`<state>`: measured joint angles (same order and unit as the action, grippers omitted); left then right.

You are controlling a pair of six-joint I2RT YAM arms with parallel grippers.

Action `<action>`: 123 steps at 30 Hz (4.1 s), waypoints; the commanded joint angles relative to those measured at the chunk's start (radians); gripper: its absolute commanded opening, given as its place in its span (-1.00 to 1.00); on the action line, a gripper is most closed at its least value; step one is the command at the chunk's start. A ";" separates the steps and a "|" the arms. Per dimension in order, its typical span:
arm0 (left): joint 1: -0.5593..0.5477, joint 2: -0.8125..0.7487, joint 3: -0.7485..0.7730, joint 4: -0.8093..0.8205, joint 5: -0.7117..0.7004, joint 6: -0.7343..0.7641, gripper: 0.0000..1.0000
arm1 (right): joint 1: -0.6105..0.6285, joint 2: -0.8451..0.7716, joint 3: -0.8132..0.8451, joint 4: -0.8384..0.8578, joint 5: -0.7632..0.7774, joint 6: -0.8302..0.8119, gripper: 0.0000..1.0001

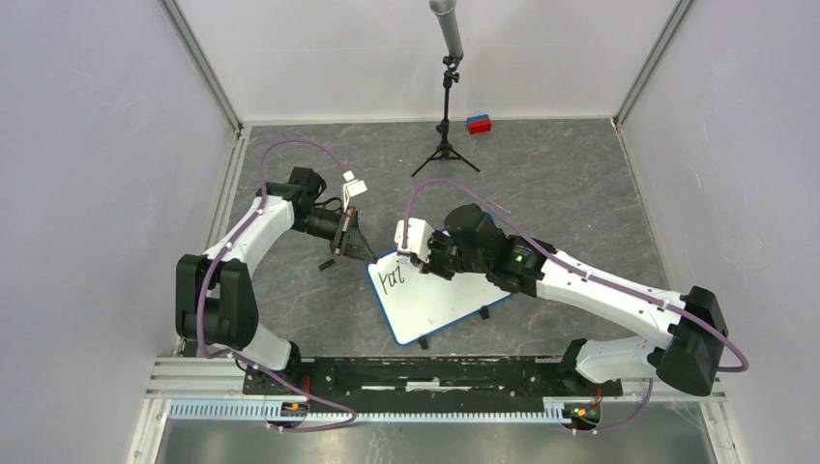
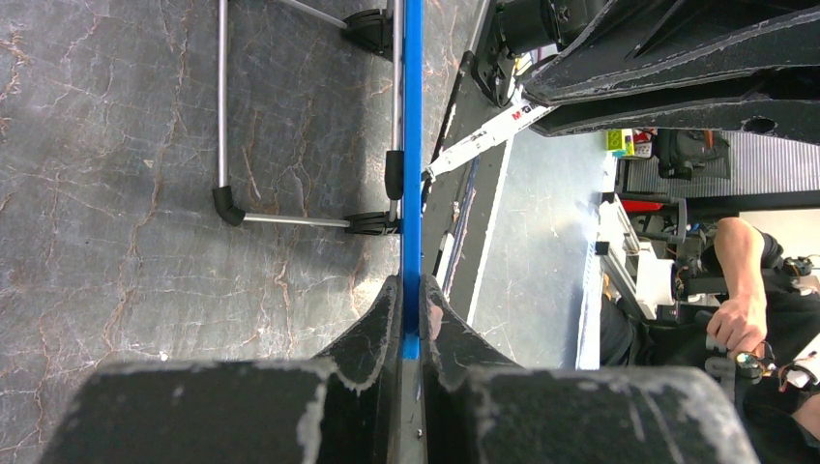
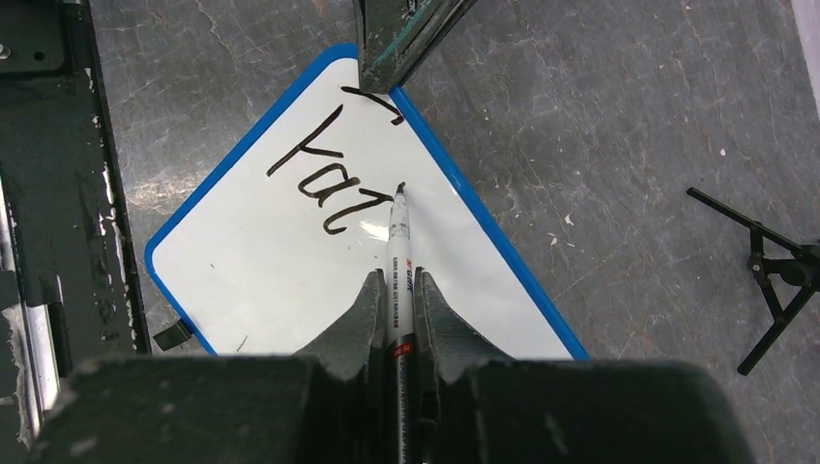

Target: Write a sentence on the whiteboard

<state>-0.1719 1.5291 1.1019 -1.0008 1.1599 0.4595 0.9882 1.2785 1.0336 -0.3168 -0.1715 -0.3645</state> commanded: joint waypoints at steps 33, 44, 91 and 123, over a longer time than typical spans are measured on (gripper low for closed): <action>-0.009 -0.011 -0.020 0.007 0.004 0.051 -0.95 | 0.000 -0.034 -0.067 0.025 -0.019 0.004 -1.00; -0.009 -0.009 -0.019 0.006 0.003 0.053 -0.95 | -0.026 -0.054 -0.072 -0.005 0.017 -0.010 -1.00; -0.009 -0.013 -0.028 0.006 0.000 0.065 -0.95 | -0.039 -0.063 -0.103 -0.026 -0.084 0.001 -1.00; -0.009 -0.023 -0.030 0.006 -0.003 0.061 -0.95 | -0.057 -0.044 0.038 -0.006 0.068 -0.015 -1.00</action>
<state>-0.1696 1.5185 1.0908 -0.9894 1.1622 0.4664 0.9344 1.2293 1.0290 -0.3676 -0.1307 -0.3801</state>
